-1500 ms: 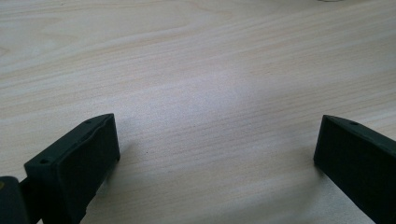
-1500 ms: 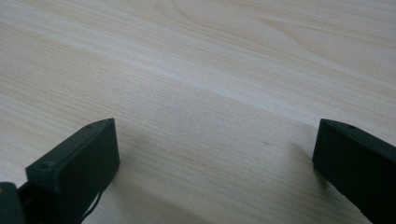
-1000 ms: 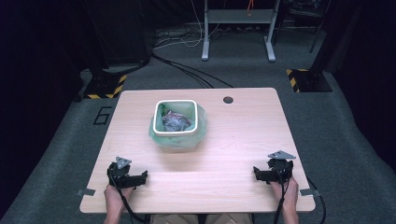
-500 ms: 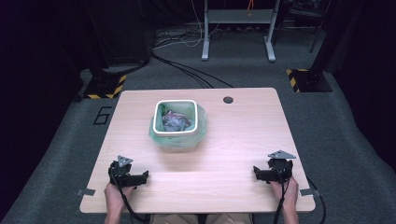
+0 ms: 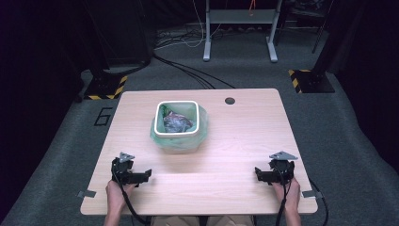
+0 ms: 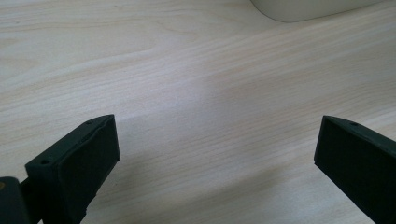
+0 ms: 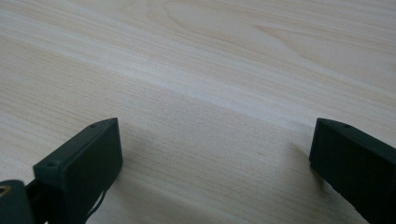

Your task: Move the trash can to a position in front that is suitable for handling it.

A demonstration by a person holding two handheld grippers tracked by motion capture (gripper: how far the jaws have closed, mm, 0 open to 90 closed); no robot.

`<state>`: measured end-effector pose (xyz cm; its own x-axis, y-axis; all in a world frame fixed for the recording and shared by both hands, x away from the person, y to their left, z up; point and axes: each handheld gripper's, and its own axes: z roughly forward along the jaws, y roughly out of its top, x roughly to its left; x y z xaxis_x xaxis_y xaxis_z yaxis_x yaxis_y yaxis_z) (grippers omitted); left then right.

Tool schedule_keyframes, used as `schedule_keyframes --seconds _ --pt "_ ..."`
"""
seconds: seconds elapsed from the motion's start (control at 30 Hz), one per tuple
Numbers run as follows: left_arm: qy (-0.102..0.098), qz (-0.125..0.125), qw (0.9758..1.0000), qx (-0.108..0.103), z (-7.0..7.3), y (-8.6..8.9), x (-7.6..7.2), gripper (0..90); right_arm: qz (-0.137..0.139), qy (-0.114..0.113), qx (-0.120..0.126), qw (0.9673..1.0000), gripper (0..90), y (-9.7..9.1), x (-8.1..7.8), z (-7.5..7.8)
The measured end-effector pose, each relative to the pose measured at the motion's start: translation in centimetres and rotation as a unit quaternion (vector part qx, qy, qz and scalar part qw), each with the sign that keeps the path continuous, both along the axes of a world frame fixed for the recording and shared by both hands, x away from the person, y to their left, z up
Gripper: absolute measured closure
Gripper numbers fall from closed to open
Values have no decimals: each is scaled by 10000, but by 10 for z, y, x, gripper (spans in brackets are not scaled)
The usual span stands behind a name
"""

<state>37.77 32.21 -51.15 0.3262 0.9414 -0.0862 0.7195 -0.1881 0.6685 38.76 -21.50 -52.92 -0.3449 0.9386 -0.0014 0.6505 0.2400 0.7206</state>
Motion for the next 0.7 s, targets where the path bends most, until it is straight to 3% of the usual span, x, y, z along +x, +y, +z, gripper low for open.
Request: schedule_keyframes --seconds 0.53,0.7 --pt "247 -279 9987 -345 19 -5 19 0 -11 -10 33 10000 23 0 1 0" --pt "251 -319 9986 -346 26 -5 24 0 -19 -12 25 10000 25 0 1 0"
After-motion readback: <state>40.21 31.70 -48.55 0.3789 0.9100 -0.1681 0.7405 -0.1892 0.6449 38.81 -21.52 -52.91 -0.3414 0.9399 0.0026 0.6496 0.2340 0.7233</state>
